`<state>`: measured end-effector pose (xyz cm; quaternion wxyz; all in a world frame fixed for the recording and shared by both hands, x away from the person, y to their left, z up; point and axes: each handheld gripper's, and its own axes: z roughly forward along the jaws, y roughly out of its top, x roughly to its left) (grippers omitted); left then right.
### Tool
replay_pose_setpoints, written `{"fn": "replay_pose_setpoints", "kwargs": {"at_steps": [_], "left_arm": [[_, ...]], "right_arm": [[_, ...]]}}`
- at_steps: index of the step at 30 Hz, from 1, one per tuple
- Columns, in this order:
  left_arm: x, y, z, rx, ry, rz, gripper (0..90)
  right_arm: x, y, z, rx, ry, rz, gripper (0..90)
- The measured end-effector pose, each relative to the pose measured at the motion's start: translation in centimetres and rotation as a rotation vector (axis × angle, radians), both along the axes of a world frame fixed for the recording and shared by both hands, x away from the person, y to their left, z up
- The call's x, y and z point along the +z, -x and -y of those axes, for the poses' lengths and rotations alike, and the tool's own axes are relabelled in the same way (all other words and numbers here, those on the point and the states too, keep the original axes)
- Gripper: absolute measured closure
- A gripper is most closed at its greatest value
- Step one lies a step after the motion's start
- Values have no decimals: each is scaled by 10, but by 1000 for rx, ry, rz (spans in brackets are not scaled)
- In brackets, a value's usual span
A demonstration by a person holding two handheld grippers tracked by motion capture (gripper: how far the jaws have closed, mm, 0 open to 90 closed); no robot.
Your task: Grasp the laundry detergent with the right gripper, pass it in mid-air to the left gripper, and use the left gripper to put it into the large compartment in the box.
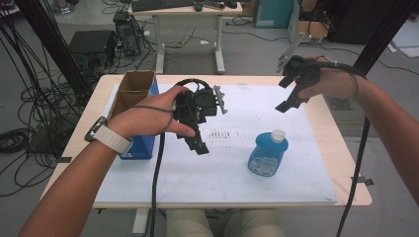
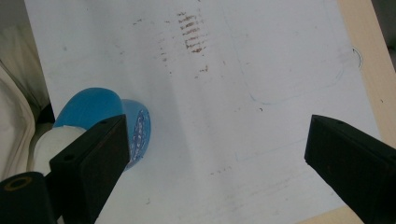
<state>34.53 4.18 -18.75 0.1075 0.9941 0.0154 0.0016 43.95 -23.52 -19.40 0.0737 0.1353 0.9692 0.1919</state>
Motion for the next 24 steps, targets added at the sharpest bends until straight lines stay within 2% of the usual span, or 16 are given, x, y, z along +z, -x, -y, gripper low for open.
{"fn": "replay_pose_setpoints", "kwargs": {"at_steps": [4,9,10,12,15,17,19,24], "left_arm": [[0,-1,1,-19,-11,7,80],[-2,-1,2,-15,-8,4,80],[-3,-2,1,-13,5,6,80],[-3,-2,1,-11,2,8,80],[-3,-2,1,-11,1,8,80],[-3,-2,0,-11,3,8,80],[-4,-2,0,-11,5,8,80],[-5,-2,0,-10,6,8,84]], "right_arm": [[2,4,4,1,-8,6,62],[2,9,7,1,-18,2,59],[3,10,8,5,-12,3,59],[3,12,10,-10,-24,-2,59],[6,14,13,5,-32,5,59],[8,18,15,-27,-37,-11,59],[10,20,17,-34,-43,-11,59],[13,24,22,-25,-42,-6,59]]}}
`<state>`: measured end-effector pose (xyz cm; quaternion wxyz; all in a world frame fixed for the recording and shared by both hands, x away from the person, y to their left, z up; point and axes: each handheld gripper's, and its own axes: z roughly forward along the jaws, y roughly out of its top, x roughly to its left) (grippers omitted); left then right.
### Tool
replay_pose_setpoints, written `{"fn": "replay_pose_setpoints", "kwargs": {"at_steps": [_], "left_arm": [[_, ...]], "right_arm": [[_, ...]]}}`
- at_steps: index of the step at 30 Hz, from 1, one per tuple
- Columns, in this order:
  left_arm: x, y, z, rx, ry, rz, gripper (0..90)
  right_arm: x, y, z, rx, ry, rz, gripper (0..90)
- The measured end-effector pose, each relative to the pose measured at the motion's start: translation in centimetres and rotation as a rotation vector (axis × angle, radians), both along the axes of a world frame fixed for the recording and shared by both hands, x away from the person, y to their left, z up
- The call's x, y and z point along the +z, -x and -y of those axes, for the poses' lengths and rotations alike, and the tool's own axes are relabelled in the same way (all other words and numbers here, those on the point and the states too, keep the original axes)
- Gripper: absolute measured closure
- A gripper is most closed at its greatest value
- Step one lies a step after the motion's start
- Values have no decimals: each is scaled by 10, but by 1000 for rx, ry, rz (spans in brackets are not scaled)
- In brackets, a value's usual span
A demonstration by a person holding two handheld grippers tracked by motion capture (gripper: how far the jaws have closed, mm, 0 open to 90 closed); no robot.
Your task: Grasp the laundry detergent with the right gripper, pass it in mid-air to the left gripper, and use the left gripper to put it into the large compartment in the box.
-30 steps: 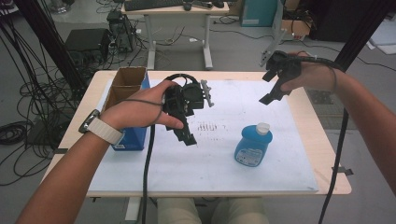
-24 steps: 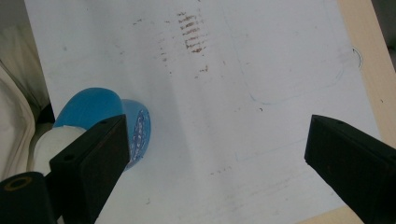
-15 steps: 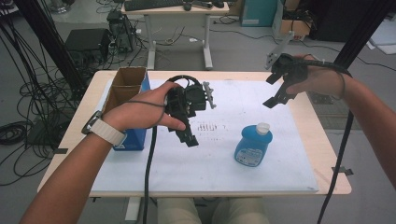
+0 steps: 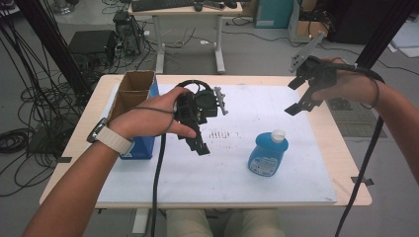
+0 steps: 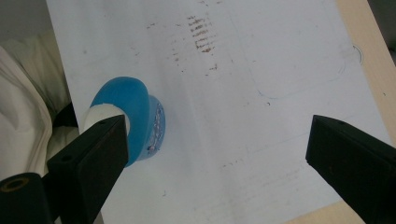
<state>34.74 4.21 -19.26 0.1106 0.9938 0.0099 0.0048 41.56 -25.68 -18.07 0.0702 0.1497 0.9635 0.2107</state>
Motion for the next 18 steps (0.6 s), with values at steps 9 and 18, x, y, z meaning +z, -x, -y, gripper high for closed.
{"fn": "replay_pose_setpoints", "kwargs": {"at_steps": [9,18], "left_arm": [[1,1,0,-3,1,6,85],[-1,1,-1,12,13,3,85]], "right_arm": [[3,8,3,3,-13,10,55],[4,25,6,36,-33,15,58]]}}
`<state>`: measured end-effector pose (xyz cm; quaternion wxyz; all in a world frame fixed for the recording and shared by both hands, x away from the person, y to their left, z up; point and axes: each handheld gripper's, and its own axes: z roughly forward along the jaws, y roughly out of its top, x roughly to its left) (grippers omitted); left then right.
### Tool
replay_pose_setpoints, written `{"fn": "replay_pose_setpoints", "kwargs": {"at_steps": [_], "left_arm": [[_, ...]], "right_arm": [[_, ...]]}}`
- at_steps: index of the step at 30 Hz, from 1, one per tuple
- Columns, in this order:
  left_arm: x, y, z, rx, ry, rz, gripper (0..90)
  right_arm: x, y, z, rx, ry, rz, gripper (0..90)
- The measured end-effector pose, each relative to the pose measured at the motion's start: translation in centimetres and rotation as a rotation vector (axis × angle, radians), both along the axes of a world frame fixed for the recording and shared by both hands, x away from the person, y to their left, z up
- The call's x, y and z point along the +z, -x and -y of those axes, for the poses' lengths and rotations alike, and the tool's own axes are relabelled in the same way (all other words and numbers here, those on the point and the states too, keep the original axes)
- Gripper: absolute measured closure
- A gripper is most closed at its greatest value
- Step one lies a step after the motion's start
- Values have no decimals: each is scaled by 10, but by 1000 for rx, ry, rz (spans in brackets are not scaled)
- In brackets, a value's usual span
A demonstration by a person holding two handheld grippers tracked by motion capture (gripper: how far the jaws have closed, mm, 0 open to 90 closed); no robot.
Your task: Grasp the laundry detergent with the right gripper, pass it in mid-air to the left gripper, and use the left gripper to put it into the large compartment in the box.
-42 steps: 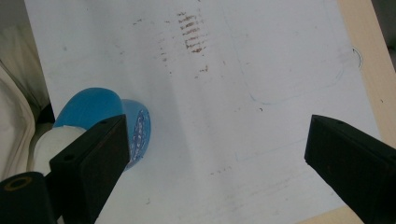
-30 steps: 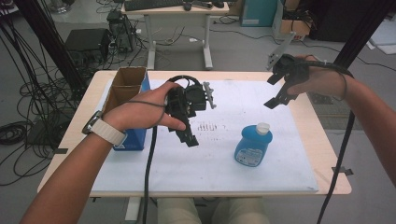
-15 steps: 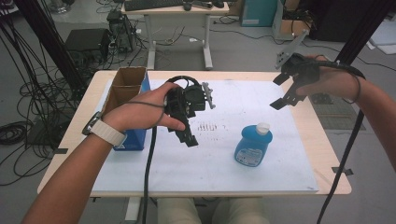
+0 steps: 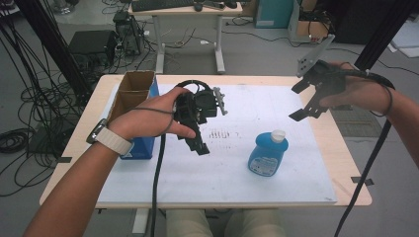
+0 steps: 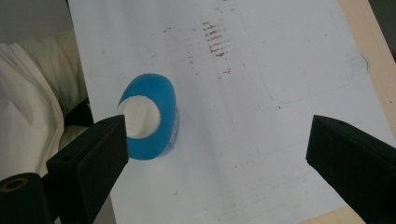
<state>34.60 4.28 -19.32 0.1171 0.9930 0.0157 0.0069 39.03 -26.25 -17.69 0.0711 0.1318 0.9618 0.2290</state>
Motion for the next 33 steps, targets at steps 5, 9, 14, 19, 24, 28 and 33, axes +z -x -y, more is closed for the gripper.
{"fn": "replay_pose_setpoints", "kwargs": {"at_steps": [5,9,14,19,24,28,33], "left_arm": [[0,0,0,-1,0,1,84],[0,0,-1,1,4,2,84],[0,0,-2,2,4,2,85],[0,1,-1,0,5,3,85],[-1,1,0,1,5,4,85],[-1,1,0,0,4,4,84],[-2,1,1,0,6,5,85]], "right_arm": [[-4,9,4,4,-9,-8,56],[-5,14,8,5,-2,-10,55],[-11,27,16,1,-21,-11,61],[-17,34,21,-17,-22,-20,55],[-27,44,24,-48,-48,-40,53],[-32,47,26,-47,-48,-43,50],[-43,52,29,-55,-60,-51,48]]}}
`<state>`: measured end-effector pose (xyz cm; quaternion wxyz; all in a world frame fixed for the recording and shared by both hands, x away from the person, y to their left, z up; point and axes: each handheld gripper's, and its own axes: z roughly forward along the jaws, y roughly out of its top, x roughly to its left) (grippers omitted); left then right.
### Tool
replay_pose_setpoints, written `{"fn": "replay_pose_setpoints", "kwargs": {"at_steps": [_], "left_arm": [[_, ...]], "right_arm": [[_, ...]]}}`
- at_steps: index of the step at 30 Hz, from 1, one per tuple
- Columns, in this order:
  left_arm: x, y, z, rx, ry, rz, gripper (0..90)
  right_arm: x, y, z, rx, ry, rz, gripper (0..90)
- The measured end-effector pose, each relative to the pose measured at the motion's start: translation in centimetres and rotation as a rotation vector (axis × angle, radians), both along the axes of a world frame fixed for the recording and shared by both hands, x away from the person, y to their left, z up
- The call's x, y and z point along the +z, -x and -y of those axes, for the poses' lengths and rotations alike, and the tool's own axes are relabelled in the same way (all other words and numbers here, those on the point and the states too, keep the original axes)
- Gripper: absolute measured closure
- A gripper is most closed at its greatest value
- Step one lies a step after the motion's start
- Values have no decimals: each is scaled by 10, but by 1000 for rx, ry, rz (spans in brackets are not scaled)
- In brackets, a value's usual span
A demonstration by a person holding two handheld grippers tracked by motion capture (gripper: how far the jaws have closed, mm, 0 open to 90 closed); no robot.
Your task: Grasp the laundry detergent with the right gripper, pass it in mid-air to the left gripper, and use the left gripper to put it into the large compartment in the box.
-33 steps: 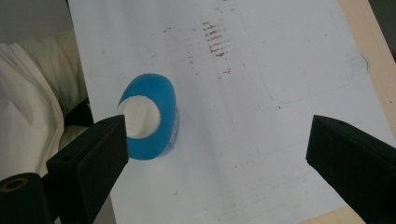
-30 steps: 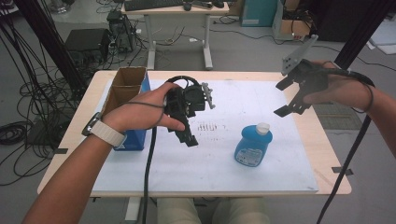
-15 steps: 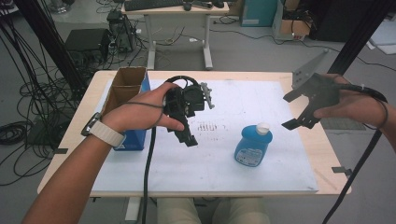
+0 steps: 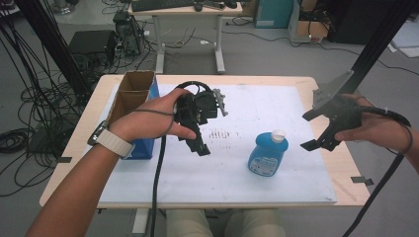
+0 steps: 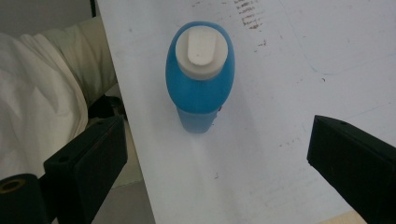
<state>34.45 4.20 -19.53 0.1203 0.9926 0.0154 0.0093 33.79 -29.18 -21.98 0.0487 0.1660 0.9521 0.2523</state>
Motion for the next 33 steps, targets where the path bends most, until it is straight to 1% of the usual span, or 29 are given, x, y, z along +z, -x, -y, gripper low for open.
{"fn": "replay_pose_setpoints", "kwargs": {"at_steps": [4,7,8,13,16,18,20,21,24,27,30,32,33], "left_arm": [[0,0,0,-4,4,3,85],[-1,1,1,-5,8,6,85],[-1,1,1,-5,8,5,85],[-1,1,1,-4,10,7,85],[-1,2,1,-4,10,7,85],[-2,2,1,-4,10,7,84],[-2,2,2,-4,10,8,85],[-2,2,2,-3,11,7,85],[-2,1,1,-2,9,6,85],[-2,1,1,-3,10,9,85],[-3,2,2,-3,11,9,84],[-4,2,3,-3,10,7,85],[-4,2,3,-3,10,7,85]], "right_arm": [[-5,2,1,-6,-11,-1,48],[-11,5,4,-27,-37,-4,48],[-13,4,5,-7,-45,11,48],[-24,6,9,-21,-75,22,46],[-27,6,9,-19,-78,26,46],[-34,7,8,-19,-91,34,45],[-36,8,7,-28,-92,29,45],[-41,9,7,-34,-102,28,46],[-48,9,6,-35,-101,22,47],[-52,9,7,-37,-100,29,48],[-59,10,8,-53,-123,26,47],[-61,11,8,-57,-129,24,46],[-63,10,9,-56,-139,33,45]]}}
